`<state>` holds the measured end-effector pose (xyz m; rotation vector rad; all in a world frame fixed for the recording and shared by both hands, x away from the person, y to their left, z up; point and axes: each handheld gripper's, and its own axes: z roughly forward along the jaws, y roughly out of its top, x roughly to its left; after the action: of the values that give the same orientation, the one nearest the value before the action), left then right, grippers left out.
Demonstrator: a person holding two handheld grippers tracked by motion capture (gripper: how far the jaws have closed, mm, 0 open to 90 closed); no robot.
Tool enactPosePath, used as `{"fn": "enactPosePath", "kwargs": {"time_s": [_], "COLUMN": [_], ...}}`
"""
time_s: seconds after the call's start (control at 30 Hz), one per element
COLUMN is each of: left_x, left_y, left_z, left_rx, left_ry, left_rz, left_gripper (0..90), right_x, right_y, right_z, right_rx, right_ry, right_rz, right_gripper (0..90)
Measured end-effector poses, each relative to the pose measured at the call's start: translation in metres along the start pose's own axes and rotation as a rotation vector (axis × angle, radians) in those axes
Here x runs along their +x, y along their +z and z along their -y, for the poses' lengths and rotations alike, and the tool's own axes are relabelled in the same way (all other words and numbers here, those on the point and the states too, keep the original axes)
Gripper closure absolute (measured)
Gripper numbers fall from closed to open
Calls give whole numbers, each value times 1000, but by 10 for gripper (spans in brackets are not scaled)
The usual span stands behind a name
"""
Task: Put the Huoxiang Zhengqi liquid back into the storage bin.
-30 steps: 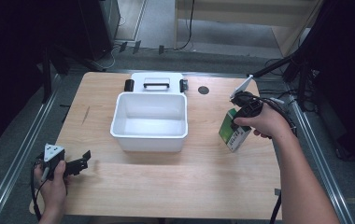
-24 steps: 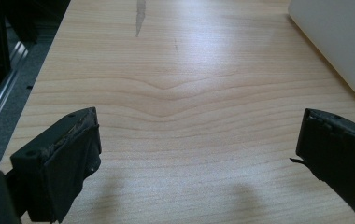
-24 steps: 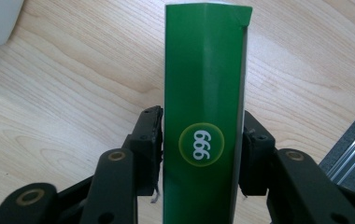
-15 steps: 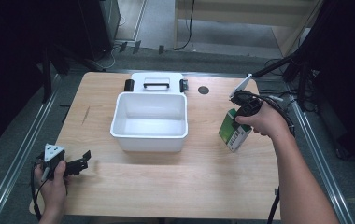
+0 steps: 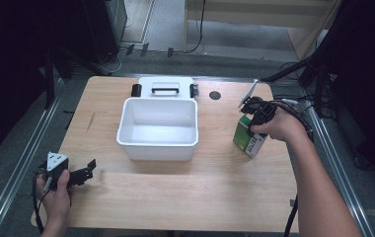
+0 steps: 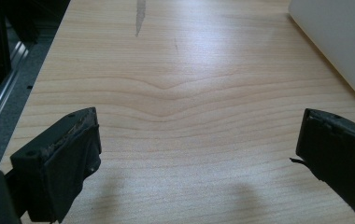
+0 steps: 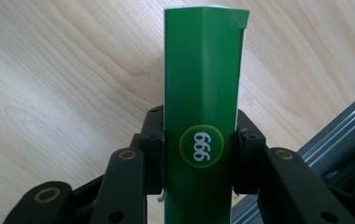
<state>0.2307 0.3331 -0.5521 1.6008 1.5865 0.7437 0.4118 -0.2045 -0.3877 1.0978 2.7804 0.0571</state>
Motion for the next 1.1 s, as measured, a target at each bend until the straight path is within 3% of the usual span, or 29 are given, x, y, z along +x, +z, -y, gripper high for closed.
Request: {"fn": "enactPosePath", "kwargs": {"time_s": [0.4,0.5,1.1], "left_x": [0,0,1], "left_y": [0,0,0], "left_z": [0,0,0], "left_rx": [-3,0,3], "left_ry": [0,0,-1], "left_rz": [-1,1,1], "left_gripper": [9,9,9], "right_x": [16,19,30], "right_y": [-27,-34,-79], "right_z": [0,0,-15], "right_rx": [-97,-112,-154], "right_ry": [-298,-347,-444], "right_rz": [-44,-58,-72], "right_gripper": [644,645,645]}}
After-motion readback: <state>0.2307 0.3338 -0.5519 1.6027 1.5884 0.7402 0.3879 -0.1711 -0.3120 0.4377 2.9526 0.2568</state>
